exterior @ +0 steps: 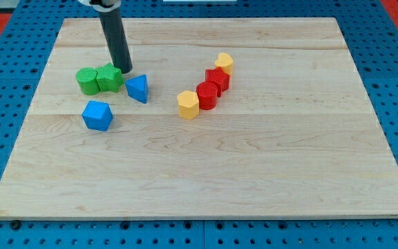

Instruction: Place the blue triangle below the green circle

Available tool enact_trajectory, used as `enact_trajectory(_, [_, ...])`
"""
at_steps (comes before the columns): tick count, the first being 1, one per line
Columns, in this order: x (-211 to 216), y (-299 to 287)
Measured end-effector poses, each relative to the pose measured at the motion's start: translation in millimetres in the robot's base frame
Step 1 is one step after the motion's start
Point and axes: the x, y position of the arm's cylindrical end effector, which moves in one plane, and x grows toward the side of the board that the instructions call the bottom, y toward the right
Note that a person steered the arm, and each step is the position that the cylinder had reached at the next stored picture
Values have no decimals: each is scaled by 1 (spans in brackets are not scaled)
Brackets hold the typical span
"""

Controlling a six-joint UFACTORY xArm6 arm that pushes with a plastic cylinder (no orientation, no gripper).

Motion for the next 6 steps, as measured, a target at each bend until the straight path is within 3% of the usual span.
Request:
enact_trajectory(1, [0, 78])
enact_trajectory(2, [18, 88])
enact_trajectory(3, [50, 43])
enact_trajectory(4, [55, -12])
enact_trajectory(5, [53, -27])
enact_trajectory(6, [73, 13])
